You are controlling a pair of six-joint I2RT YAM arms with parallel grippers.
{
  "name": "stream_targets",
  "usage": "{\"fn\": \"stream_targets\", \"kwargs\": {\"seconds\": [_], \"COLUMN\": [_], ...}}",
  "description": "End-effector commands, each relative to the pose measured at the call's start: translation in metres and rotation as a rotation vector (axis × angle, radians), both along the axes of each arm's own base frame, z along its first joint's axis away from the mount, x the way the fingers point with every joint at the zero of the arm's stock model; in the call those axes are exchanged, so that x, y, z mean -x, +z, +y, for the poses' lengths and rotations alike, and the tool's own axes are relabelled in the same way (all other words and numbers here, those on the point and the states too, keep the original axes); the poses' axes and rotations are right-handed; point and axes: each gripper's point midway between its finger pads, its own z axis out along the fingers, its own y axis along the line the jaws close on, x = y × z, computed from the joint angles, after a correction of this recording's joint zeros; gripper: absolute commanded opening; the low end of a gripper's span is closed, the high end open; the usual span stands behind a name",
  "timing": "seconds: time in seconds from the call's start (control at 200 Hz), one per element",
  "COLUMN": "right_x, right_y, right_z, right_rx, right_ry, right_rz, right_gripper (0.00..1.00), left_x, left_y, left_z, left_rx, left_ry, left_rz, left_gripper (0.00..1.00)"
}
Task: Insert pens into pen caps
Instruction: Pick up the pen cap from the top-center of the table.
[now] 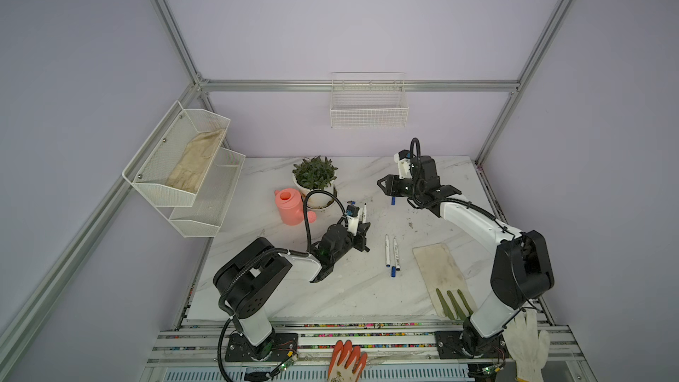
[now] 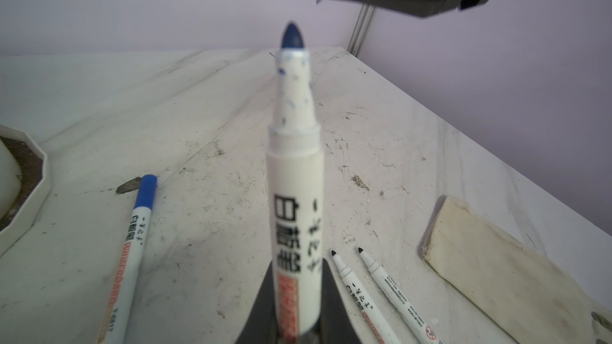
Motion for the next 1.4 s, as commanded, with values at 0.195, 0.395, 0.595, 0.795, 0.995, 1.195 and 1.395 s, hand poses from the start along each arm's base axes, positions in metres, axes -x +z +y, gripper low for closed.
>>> {"fn": "stream_targets", "kwargs": {"seconds": [0.195,0.395,0.595,0.795,0.995,1.195,1.395], "right_x": [-0.085,-0.097,-0.079,-0.053,-0.036,-0.035,-0.039], "right_y": [-0.121,-0.168,-0.185,-0.189,-0.194,-0.202,-0.208], "right_z": [-0.059,-0.068,-0.059,-0.059,-0.07,-0.072,-0.068], "right_rx": [0.218,0.394,0.431,0.499,0.539,0.54,0.533], "right_ry": [-0.286,-0.261,-0.214,-0.214,-0.254,-0.262,-0.261], "right_rz": [0.21,0.278,0.327,0.346,0.366,0.377,0.396], "right_gripper": [0.51,0.51,0.49,0.49,0.48,0.37,0.2], "left_x": [-0.002,-0.002,-0.002,-0.005,-0.005,-0.005,-0.004], "left_y": [0.032,0.028,0.02,0.019,0.02,0.021,0.023], "left_z": [0.018,0.029,0.033,0.028,0.024,0.022,0.019], "left_rx": [0.082,0.084,0.095,0.106,0.108,0.107,0.102], "left_ry": [0.075,0.097,0.105,0.089,0.072,0.06,0.044], "left_rz": [-0.077,-0.077,-0.056,-0.054,-0.055,-0.053,-0.057], "left_gripper": [0.0,0.0,0.0,0.0,0.0,0.0,0.0]}}
